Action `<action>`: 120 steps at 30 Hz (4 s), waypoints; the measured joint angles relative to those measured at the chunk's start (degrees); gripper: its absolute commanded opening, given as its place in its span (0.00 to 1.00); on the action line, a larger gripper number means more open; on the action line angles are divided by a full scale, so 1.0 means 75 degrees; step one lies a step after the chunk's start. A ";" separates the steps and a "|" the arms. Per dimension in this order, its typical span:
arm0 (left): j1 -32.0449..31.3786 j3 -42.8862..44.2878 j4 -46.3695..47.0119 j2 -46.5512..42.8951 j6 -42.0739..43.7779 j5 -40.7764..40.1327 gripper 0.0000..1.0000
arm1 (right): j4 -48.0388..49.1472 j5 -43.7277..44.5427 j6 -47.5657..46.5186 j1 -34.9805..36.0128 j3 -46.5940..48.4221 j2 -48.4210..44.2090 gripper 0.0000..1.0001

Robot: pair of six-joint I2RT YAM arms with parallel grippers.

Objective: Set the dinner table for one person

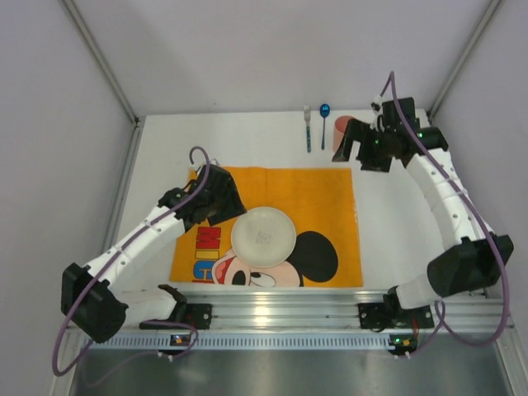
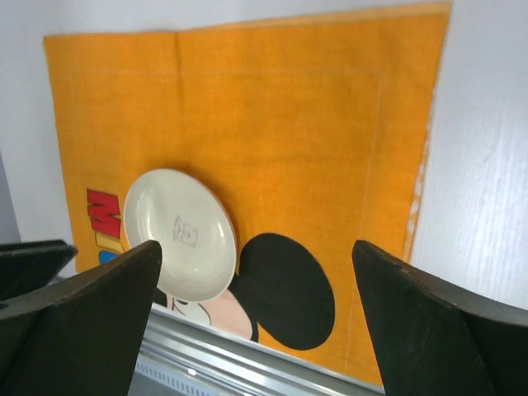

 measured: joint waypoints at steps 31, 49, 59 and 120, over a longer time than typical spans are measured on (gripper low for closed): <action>0.0117 0.1445 -0.1011 0.1233 0.1268 0.0111 0.59 | -0.0017 0.2804 0.0799 -0.0901 0.6709 0.7076 0.61; 0.0146 0.3625 -0.1110 0.3614 0.1346 0.0353 0.57 | -0.0172 0.2693 0.0440 -0.0985 0.7061 0.7143 0.00; 0.0149 0.3687 -0.1052 0.3990 0.1597 0.0600 0.57 | -0.0953 0.2725 0.0020 0.0379 0.4479 0.4258 0.00; 0.1128 0.4945 -0.1877 0.4637 0.2480 0.0239 0.55 | 0.1032 0.3010 -0.0653 -0.0085 0.8064 0.9288 0.87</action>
